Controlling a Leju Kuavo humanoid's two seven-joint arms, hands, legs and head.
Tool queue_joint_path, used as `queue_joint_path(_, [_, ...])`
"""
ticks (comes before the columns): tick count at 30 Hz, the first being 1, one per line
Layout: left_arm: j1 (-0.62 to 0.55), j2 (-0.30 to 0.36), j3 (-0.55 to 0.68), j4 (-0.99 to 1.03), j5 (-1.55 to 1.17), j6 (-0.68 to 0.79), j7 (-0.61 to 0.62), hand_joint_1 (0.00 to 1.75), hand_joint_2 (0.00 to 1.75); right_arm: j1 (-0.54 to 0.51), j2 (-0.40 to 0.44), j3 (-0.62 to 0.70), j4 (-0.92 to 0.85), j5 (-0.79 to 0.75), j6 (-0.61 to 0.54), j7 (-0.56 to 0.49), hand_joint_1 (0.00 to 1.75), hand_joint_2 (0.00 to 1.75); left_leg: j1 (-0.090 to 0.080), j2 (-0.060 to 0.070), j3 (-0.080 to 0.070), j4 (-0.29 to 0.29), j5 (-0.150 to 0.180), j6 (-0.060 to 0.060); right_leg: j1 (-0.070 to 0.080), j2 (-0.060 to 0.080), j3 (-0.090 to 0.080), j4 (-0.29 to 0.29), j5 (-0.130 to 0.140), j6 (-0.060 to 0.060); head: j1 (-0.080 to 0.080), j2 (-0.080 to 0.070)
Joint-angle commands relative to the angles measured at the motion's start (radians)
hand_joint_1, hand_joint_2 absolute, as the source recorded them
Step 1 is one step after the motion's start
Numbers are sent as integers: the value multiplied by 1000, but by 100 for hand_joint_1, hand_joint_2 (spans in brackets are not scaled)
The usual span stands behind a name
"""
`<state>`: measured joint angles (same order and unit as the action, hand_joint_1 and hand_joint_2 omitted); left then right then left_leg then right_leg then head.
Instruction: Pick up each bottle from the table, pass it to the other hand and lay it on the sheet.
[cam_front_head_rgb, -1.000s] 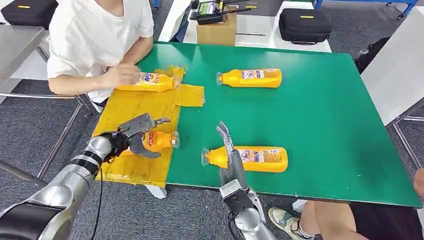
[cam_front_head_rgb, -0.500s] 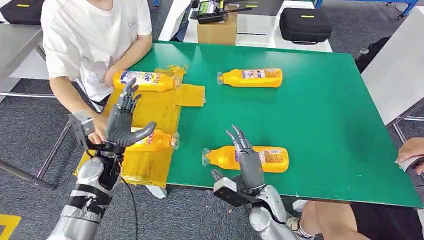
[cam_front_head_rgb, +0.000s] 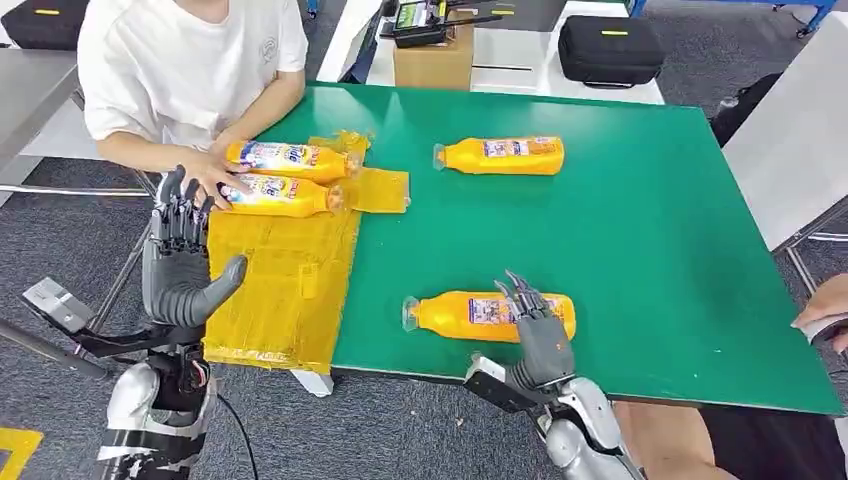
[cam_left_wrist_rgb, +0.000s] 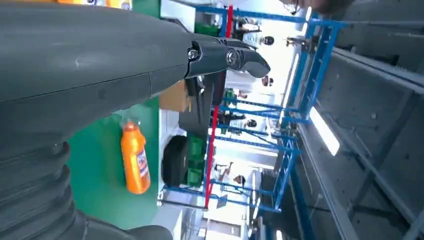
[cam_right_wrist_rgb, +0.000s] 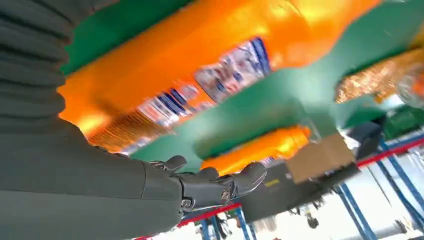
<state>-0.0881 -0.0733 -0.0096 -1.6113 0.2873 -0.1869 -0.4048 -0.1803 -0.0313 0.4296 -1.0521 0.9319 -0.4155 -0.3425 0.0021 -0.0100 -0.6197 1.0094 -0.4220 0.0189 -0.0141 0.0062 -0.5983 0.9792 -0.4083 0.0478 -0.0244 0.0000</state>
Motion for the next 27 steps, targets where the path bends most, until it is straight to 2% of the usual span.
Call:
queue_joint_path(1, [23, -8, 13, -20, -33, 15, 19, 0, 175, -12, -15, -38, 48, 35, 32, 46, 0, 175, 0, 1, 4, -1, -2, -1, 0, 0, 4, -1, -1, -1, 1, 0])
queue_joint_path(2, [23, -8, 13, -20, -33, 15, 19, 0, 175, -12, -15, -38, 48, 35, 32, 46, 0, 175, 0, 1, 7, -1, -2, -1, 1, 0, 7, -1, -2, -2, 0, 0])
queue_joint_path(4, [28, -8, 13, -28, -35, 15, 20, 0, 175, -12, -17, -34, 45, 51, 32, 59, 0, 175, 0, 0, 2, 0, -1, -1, 0, 0, 3, -1, -1, -1, 1, 0])
queue_joint_path(9, [74, -7, 26, -43, -68, 21, 34, 0, 175, -12, -63, -7, 26, 162, 114, 169, 0, 175, 0, 1, 5, -1, -2, -1, 0, 0, 5, -1, -2, -2, 0, 0])
queue_joint_path(11, [72, -8, 32, -31, -68, 25, 48, 0, 175, -26, -84, -13, 38, 221, 72, 211, 0, 175, 0, 1, 6, -1, -2, -1, 0, 0, 6, -1, -2, -2, 0, 0])
queue_joint_path(13, [82, 0, 38, -36, -72, 24, 50, 0, 175, -16, -89, -30, 19, 242, 68, 230, 0, 175, 0, 0, 3, -1, -1, 0, 0, -1, 3, -1, -1, -1, 0, 0])
queue_joint_path(19, [129, -12, 59, -64, -79, 27, 59, 0, 175, 14, -112, -31, -16, 319, 97, 286, 0, 175, -1, 0, 5, -1, -2, -1, 0, -1, 5, -1, -2, -2, 0, 0])
queue_joint_path(27, [141, -14, 46, -76, -78, 18, 64, 0, 175, 17, -93, -30, -16, 313, 98, 278, 0, 175, 0, 0, 4, -1, -2, -1, 0, -1, 5, -1, -2, -2, 0, 0])
